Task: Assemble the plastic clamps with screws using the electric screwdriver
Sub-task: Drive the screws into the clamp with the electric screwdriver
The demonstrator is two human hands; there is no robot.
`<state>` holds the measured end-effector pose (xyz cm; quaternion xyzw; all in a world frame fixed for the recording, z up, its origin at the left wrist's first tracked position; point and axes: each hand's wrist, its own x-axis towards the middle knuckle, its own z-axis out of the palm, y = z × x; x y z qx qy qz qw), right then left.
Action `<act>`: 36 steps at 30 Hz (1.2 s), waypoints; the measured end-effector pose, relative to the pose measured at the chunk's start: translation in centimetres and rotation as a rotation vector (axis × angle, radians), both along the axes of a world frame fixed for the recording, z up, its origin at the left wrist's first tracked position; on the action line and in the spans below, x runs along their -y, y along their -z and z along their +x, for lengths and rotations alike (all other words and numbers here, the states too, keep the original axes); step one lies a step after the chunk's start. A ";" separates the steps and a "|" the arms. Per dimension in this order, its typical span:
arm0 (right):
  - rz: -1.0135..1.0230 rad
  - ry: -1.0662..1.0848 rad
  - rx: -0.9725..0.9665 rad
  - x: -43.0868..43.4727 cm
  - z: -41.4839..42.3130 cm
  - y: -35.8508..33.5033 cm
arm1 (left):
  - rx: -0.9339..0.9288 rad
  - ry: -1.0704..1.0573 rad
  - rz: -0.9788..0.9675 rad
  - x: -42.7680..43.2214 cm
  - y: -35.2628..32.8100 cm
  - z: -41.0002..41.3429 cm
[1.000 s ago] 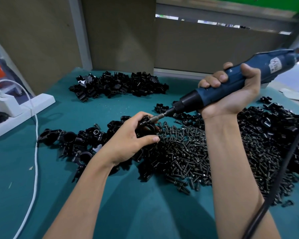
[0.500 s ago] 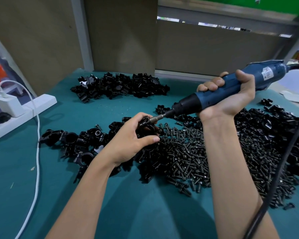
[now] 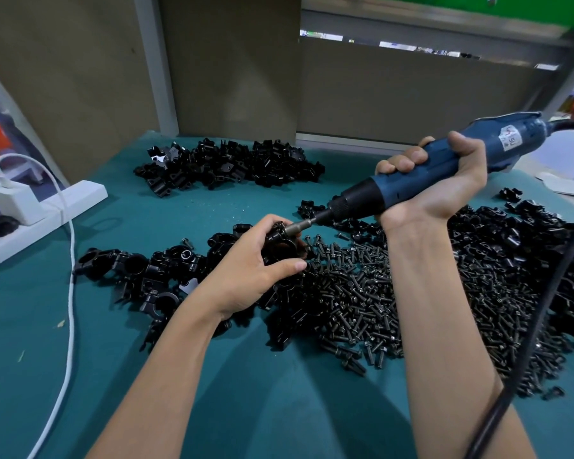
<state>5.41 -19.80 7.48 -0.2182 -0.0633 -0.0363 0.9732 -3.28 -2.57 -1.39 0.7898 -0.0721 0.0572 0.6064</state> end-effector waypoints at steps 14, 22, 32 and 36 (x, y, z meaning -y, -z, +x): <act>-0.028 0.006 0.027 0.0 -0.2 -0.2 | 0.000 0.024 0.009 0.1 0.2 0.2; -0.038 0.012 0.036 -0.1 -0.4 -0.2 | -0.015 0.013 0.021 0.0 0.1 0.1; -0.076 -0.002 0.178 0.0 -1.3 -0.9 | -0.051 0.125 -0.176 0.2 -0.1 -0.2; -0.062 -0.013 0.188 -0.2 -1.7 -0.9 | -0.028 0.071 -0.199 0.1 -0.2 -0.2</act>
